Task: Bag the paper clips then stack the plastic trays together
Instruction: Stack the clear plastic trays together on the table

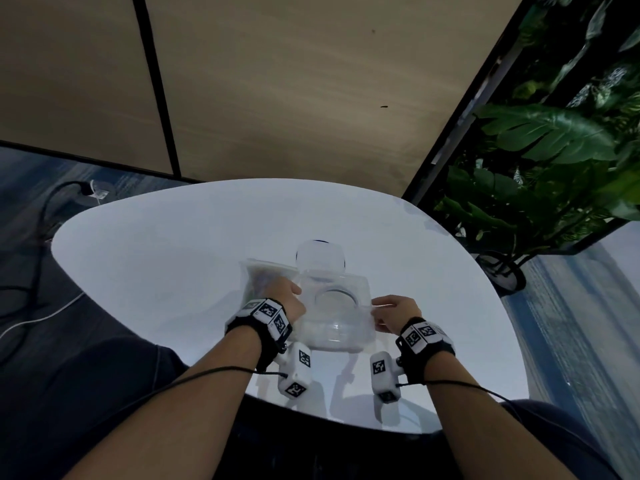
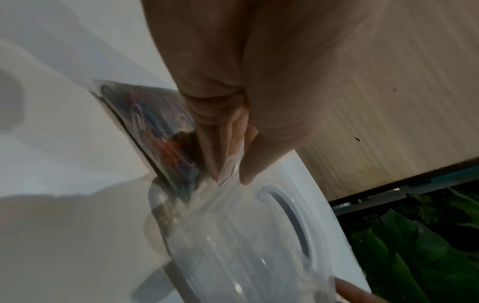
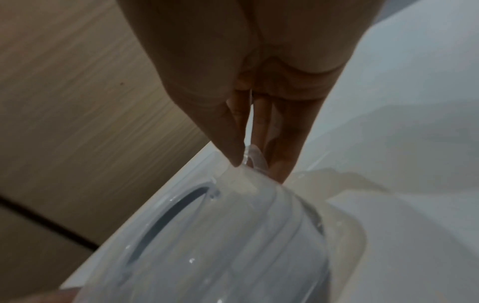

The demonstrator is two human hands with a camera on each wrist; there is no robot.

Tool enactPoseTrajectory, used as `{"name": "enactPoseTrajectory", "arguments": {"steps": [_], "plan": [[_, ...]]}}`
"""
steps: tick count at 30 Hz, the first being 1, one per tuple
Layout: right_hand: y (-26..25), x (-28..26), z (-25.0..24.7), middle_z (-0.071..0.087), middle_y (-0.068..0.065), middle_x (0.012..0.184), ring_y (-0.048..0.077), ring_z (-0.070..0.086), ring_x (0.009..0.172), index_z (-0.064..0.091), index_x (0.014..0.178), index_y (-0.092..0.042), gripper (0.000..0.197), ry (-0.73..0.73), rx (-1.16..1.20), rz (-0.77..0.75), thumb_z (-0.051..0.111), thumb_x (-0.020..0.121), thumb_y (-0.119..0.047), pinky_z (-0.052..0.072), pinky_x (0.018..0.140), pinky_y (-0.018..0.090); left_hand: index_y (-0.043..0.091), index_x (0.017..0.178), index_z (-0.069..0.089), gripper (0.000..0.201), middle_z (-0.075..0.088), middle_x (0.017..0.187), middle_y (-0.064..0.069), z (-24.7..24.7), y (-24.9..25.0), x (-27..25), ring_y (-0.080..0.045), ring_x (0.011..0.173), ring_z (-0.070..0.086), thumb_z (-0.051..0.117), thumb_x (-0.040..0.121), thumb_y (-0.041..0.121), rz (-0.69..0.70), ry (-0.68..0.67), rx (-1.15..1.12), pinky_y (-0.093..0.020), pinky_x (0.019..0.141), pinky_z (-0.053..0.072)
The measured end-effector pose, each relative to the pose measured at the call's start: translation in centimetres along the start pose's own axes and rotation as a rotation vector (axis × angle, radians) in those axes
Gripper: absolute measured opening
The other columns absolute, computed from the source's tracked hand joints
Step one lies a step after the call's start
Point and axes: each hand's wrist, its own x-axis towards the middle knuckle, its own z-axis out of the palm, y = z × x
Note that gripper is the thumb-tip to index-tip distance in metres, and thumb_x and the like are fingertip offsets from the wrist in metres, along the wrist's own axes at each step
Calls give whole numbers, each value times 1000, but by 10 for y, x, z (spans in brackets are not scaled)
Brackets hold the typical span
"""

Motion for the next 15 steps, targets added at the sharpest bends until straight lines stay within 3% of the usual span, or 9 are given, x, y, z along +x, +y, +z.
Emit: {"name": "enactPoseTrajectory", "arguments": {"steps": [4,7,10,13,15], "plan": [[-8,-2,-1,71,20,92,33,73,72,63,103,-20,41,49,-5,38,74,71,5,62,57,38,15,120,65,47,69,116,-5,1,2,-1,-24,107,68,75,74,13,13,51,61,-34,93,59],[-9,-2,-1,74,17,83,29,73,64,75,94,-9,28,65,-36,76,78,69,1,63,64,42,8,115,68,38,71,110,-8,-1,8,-8,-29,98,72,72,78,15,15,79,89,-38,85,62],[-10,1,1,75,13,78,29,73,64,78,81,-12,19,138,-128,36,76,66,-1,63,64,42,14,121,69,38,69,123,-6,-2,12,-11,-29,105,70,71,83,11,10,50,74,-38,90,61],[-7,12,1,75,12,79,30,74,66,78,75,-14,18,147,-204,11,73,62,-4,63,65,42,20,105,72,25,69,111,-6,-3,19,-18,-27,101,68,65,85,6,48,46,74,-37,95,58],[-7,10,-2,75,12,81,29,73,63,77,79,-13,18,135,-222,-1,74,64,-3,63,63,42,18,94,73,19,69,108,-5,-1,23,-20,-29,102,65,63,85,4,62,64,101,-30,97,53]]}}
